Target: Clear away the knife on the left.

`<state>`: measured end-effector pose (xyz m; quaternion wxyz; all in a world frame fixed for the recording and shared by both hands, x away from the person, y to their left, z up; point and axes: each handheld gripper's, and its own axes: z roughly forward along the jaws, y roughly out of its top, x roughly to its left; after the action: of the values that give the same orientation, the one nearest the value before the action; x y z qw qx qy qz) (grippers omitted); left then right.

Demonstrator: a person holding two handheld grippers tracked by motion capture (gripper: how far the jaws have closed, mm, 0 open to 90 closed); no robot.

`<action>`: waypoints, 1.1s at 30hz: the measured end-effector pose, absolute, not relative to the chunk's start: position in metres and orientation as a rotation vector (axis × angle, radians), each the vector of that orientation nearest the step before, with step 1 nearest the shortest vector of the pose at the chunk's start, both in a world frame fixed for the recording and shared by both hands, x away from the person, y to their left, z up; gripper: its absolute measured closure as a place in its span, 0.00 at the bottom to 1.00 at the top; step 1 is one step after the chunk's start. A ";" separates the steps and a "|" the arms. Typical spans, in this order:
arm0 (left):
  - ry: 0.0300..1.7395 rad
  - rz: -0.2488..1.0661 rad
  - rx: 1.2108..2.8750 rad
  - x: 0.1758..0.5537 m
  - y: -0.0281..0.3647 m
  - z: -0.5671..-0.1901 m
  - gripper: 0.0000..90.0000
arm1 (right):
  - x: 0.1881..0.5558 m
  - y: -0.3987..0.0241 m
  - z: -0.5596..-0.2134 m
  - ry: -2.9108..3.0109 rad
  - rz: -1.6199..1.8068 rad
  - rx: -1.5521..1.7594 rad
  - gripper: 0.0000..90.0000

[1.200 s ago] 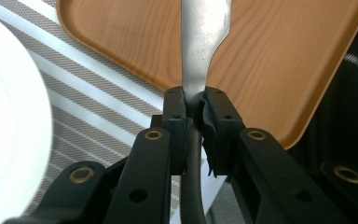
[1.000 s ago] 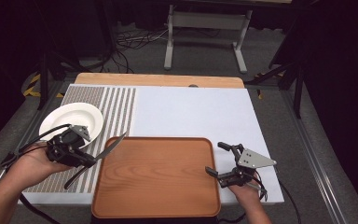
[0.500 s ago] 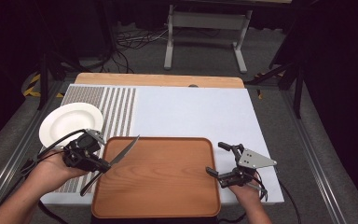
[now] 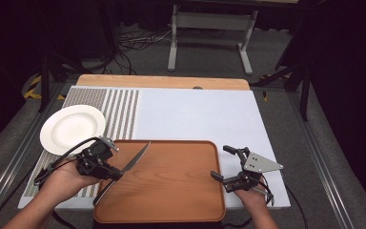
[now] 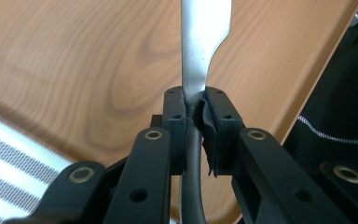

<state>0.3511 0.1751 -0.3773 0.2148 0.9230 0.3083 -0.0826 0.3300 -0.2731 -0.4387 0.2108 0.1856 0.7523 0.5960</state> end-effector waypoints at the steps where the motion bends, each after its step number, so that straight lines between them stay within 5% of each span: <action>1: 0.856 -0.233 2.559 0.351 0.174 -0.379 0.89 | 0.330 -0.273 -0.439 2.091 1.656 0.515 0.05; 33: 0.932 -0.290 2.528 0.357 0.154 -0.410 0.89 | 0.329 -0.275 -0.439 2.091 1.656 0.513 0.05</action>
<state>0.3566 0.1538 -0.4103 0.2140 0.9113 0.3360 -0.1044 0.3294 -0.2748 -0.4387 0.2108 0.1844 0.7525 0.5960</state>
